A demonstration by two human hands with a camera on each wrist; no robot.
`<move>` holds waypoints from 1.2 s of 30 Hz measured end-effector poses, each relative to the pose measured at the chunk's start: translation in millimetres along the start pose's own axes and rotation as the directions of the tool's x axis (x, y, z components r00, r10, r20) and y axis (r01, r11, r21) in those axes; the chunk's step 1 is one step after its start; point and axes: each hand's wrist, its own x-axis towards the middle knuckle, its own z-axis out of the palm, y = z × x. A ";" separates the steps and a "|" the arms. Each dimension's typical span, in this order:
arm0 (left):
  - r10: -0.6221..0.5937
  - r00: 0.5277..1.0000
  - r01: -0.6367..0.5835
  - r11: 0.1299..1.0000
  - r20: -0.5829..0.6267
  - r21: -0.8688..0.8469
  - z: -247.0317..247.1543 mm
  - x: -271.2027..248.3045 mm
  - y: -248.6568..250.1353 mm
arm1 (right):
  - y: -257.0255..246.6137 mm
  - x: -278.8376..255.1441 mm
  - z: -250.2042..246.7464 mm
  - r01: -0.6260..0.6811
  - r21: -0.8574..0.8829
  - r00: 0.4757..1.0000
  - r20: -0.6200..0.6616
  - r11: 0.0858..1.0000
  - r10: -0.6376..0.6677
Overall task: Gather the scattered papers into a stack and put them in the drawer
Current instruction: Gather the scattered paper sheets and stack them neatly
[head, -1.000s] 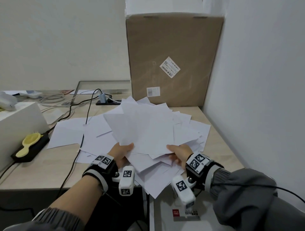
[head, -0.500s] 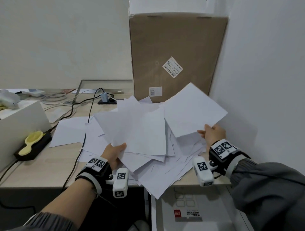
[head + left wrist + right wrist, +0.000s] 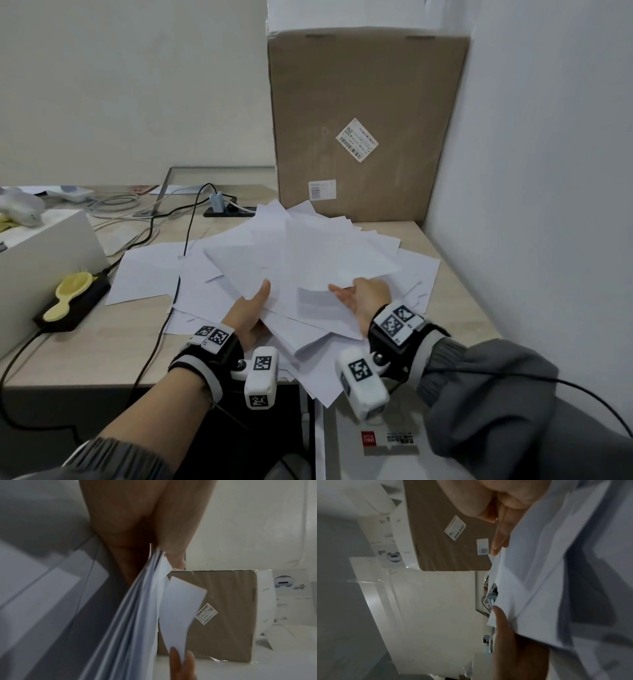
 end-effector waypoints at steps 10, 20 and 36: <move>-0.091 0.996 0.090 0.989 0.005 0.114 1.7 6.7 2.7 | 37.2 -10.1 2.0 -0.192 -0.424 0.959 0.110 0.885 0.261; -0.027 0.987 0.054 0.983 -0.157 0.174 -28.1 27.7 3.5 | -29.3 16.3 -55.6 -0.044 -0.718 0.986 0.083 0.694 0.148; -0.036 0.997 0.020 0.975 0.069 0.219 -50.4 19.9 10.7 | -82.5 82.3 -98.7 0.094 -0.598 0.975 -0.108 0.796 -0.196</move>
